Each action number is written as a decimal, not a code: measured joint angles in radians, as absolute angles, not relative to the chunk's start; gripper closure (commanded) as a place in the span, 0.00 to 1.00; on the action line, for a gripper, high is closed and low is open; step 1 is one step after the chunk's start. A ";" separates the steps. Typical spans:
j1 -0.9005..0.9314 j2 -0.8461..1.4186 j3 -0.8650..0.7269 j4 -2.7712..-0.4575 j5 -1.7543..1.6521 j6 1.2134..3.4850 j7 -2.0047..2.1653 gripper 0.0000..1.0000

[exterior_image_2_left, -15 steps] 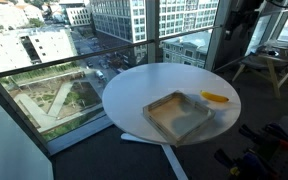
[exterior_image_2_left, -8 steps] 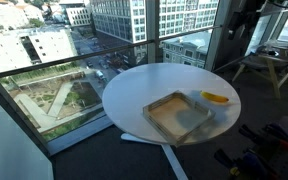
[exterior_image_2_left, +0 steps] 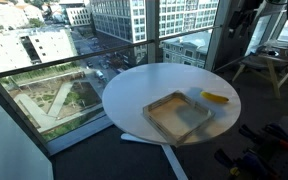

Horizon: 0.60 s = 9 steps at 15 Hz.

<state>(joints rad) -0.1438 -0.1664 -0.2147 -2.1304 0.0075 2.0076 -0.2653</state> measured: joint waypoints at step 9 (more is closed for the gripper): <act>-0.150 -0.114 -0.233 -2.076 0.008 2.006 -0.408 0.00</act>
